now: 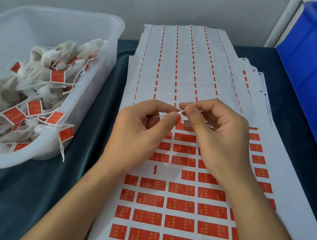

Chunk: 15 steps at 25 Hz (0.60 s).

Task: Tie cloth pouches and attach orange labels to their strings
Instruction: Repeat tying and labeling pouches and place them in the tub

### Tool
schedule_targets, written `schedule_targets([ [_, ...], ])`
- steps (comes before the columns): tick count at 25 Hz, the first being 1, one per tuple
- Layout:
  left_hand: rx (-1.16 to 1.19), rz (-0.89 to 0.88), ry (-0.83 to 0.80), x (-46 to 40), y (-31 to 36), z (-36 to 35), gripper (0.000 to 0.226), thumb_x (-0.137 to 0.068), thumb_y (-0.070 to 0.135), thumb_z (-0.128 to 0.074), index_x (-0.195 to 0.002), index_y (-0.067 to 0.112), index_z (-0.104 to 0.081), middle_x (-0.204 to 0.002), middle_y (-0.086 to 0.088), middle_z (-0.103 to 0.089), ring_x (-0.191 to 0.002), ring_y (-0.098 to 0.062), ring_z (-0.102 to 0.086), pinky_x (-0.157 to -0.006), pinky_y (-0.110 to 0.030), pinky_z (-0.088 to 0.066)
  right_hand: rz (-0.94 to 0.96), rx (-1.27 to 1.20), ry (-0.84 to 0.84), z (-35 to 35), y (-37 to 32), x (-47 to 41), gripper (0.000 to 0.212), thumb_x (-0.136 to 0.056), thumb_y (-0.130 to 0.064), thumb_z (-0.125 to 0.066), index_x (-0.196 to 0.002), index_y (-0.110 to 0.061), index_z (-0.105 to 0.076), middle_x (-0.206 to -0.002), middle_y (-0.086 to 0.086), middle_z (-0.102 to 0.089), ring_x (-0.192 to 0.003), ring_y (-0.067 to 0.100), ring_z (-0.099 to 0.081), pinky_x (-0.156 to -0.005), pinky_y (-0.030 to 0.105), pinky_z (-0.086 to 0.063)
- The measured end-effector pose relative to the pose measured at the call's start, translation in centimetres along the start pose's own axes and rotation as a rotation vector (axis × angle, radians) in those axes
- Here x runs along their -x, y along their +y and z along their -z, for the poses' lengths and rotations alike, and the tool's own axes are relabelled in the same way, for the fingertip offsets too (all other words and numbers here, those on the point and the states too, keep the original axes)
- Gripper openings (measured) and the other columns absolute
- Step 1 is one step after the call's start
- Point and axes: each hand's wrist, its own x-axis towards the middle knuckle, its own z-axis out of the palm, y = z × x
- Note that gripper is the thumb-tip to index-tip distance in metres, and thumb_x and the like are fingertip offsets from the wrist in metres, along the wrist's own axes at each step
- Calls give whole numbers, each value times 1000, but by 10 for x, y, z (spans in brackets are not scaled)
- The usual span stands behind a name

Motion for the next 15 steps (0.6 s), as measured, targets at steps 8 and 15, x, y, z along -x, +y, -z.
schedule_targets([
  [8,-6,12,-29,-1,3,1,15,-100,42,-65,-91,45,-76,-84,14,-76,-81,-22,-74,-67,-38,-61,-32,13,1,1,1,0,8,-97,-39,-66,-98,-33,-72,-83,-21,-74,-82,-3,-72,-74,9,-55],
  [15,38,-1,-44,-2,3,2,21,-101,31,-67,-87,44,-76,-84,21,-76,-83,-10,-74,-73,-17,-59,-50,-10,-13,0,1,-1,13,-97,-38,-66,-101,-28,-72,-82,-22,-74,-78,-3,-72,-74,12,-57],
])
